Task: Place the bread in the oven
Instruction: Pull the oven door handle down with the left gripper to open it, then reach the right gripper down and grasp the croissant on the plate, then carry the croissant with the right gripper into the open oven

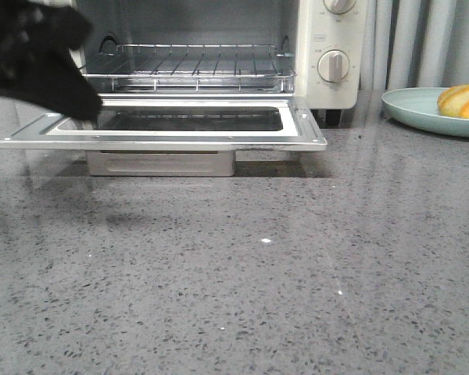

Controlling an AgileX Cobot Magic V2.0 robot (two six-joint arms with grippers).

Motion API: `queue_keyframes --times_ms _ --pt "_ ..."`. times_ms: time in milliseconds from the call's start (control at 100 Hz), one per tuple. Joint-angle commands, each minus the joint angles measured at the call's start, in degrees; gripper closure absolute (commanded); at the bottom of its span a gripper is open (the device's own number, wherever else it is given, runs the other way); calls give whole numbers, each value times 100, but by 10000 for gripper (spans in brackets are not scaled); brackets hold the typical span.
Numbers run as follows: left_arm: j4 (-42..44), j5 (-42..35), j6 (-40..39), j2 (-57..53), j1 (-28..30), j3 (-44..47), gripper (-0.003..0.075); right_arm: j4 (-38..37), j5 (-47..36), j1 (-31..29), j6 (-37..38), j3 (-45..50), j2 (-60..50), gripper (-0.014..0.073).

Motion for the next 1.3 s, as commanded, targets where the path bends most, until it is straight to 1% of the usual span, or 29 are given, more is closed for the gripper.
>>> queue_keyframes --times_ms 0,60,90,160,240,420,560,750,780,830,850,860,870,880,900,910,920,930,1040,1130,1220,1290 --pt "-242 -201 -47 -693 -5 -154 742 -190 195 -353 -34 -885 768 444" --pt "-242 -147 -47 -1185 -5 -154 742 -190 573 -604 -34 -1383 1363 330" --pt "-242 -115 -47 -1332 -5 -154 742 -190 697 -693 -34 -1586 1629 288" --pt "-253 -5 -47 -1851 -5 -154 742 -190 997 -837 -34 -2007 2272 237" --pt "-253 93 -47 -2453 -5 -154 742 -190 1149 -873 -48 -2359 2928 235" --pt "-253 264 -47 -3443 -5 -154 742 -190 1112 -859 -48 -3014 4326 235" --pt "-253 278 -149 -3867 -5 -154 742 -250 1133 -859 -48 -3270 5036 235" --pt "-316 251 -149 -4162 -5 -154 742 -210 1282 -932 12 -3271 5568 237" --pt "-316 238 -149 -4162 -5 -154 742 -210 1322 -932 12 -3271 5633 250" --pt "-316 229 -149 -4162 -5 -154 742 -183 1412 -932 12 -3271 5696 317" --pt "-316 229 -149 -4162 -5 -154 742 -167 1455 -932 12 -3271 5710 368" --pt "-316 229 -149 -4162 -5 -154 742 -152 1468 -932 12 -3271 5721 410" --pt "-316 229 -149 -4162 -5 -154 742 -147 1490 -932 12 -3271 5719 433" --pt "-316 229 -149 -4162 -5 -154 742 -139 1500 -932 12 -3271 5719 482" --pt "-316 224 -149 -4162 -5 -154 742 -142 1518 -932 12 -3271 5719 533" --pt "-316 224 -149 -4162 -5 -154 742 -142 1528 -932 12 -3271 5719 588" --pt "-316 214 -149 -4162 -5 -154 742 -142 1528 -932 12 -3271 5704 615" --pt "-316 215 -149 -4162 -5 -154 742 -142 1528 -932 12 -3271 5687 669" --pt "-368 215 -149 -4162 -5 -154 742 -127 1332 -932 24 -3271 5348 662" --pt "-534 215 -149 -4200 -5 -154 742 -127 1157 -907 -120 -3271 4685 662" --pt "-573 215 -149 -4251 -5 -154 742 -127 1137 -673 -466 -3271 3831 662" --pt "-573 215 -149 -4280 -5 -154 742 -99 1108 -315 -745 -3271 3191 662"
